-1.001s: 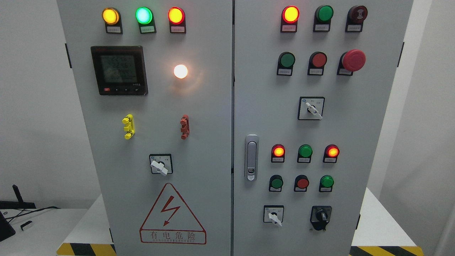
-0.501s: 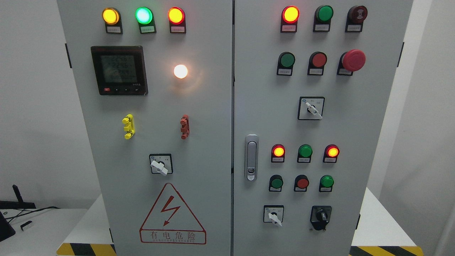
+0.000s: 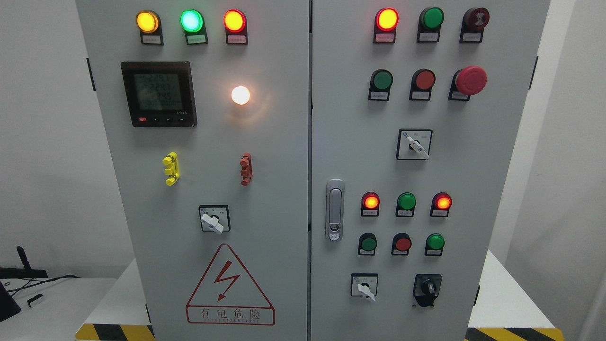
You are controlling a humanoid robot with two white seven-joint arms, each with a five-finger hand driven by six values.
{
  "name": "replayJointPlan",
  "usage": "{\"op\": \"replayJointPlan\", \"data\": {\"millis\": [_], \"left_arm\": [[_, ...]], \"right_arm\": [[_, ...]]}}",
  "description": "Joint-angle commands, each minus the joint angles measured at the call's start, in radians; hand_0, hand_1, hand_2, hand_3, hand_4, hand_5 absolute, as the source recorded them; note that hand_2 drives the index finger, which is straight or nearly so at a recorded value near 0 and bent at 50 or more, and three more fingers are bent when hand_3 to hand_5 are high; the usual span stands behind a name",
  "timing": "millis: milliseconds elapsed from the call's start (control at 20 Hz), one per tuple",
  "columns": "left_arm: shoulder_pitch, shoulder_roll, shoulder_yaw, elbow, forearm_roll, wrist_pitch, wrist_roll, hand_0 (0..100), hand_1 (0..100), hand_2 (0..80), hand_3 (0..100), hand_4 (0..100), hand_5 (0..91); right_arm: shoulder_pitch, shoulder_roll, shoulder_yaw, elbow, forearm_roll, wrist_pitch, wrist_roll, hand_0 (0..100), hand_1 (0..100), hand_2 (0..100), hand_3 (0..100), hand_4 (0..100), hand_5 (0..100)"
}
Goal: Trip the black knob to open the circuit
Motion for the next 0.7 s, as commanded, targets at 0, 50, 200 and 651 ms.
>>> {"op": "replayJointPlan", "data": {"millis": [0, 50, 200, 651], "left_arm": [[0.000, -0.001, 0.000, 0.001, -0.031, 0.001, 0.000, 12, 39, 0.0, 0, 0, 0.0], [0.000, 0.001, 0.000, 0.001, -0.031, 0.001, 0.000, 12, 39, 0.0, 0, 0, 0.0], [0.000, -0.001, 0.000, 0.001, -0.031, 0.001, 0.000, 12, 39, 0.0, 0, 0, 0.0], [0.000, -0.001, 0.000, -0.001, -0.031, 0.001, 0.000, 12, 39, 0.0, 0, 0, 0.0]], "right_arm": [[-0.075, 0.019, -0.015, -0.262, 0.000, 0.056, 0.000, 26, 50, 46, 78, 74, 86], [-0.092, 0.019, -0.015, -0.271, 0.003, 0.071, 0.000, 25, 51, 46, 77, 74, 86], [-0.152, 0.019, -0.017, -0.292, 0.020, 0.142, 0.000, 24, 51, 46, 77, 75, 87], [-0.340, 0.017, -0.015, -0.329, 0.054, 0.379, -0.001, 19, 59, 44, 78, 81, 94]]}}
